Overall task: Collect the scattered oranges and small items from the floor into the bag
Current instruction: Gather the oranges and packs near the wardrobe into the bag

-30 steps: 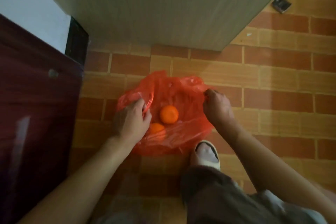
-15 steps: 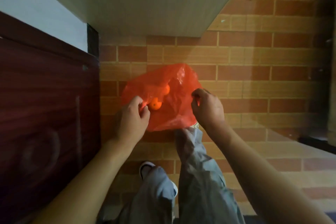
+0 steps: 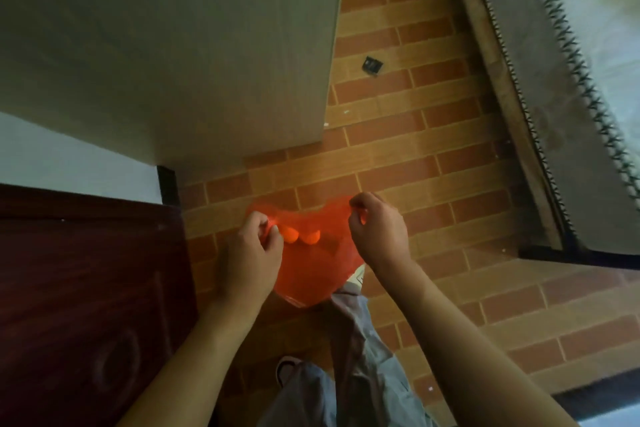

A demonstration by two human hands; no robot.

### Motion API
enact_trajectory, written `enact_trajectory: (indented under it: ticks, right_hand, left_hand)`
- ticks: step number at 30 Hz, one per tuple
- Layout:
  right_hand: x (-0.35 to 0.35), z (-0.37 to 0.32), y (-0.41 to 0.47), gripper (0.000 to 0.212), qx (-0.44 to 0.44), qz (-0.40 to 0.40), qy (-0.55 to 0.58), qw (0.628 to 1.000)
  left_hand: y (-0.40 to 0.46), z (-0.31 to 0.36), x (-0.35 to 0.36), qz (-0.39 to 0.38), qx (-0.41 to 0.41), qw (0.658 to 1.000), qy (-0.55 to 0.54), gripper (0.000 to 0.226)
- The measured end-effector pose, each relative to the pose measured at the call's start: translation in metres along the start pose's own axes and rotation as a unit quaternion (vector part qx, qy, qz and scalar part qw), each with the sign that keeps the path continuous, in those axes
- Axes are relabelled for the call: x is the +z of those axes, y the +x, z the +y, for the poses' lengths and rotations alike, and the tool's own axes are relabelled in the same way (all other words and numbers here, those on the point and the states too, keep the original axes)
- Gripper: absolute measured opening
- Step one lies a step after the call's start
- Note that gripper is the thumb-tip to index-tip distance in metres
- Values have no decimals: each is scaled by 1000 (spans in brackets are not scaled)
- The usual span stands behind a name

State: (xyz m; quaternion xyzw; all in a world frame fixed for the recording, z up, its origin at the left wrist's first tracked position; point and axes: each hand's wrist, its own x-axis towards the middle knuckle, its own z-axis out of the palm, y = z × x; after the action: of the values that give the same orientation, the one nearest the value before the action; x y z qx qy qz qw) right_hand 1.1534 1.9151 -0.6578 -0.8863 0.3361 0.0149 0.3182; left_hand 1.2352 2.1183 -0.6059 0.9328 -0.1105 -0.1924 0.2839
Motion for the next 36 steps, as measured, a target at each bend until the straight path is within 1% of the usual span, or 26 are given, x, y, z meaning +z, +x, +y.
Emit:
enact_trajectory:
  ticks: [5,11,15,19,23,28,33,36]
  right_hand:
    - [-54,17,-11,17,31,52,34,998]
    - [-108,47,-2,12,59,87,50,993]
    - [-135,69,19,13,87,91,41,991]
    - [-161,91,49,14,115,94,33,988]
    - [-183,103,80,15,119,86,31,989]
    - [-210,105,122,15,107,78,8,991]
    - [-231,101,165,14,129,85,-7,988]
    - [-242,96,191,12,142,84,-4,986]
  left_hand:
    - [-5,56,-3,-14,13,1000,-8,7]
    - [13,122,13,-40,42,998,-16,5]
    - [31,160,33,-61,57,996,-22,9]
    - [59,196,58,-77,48,996,-18,8]
    - [87,231,73,-80,54,995,-12,8]
    - [124,271,80,-65,94,993,-7,9]
    - [166,296,90,-94,112,989,4,11]
    - [195,313,92,-94,124,988,18,10]
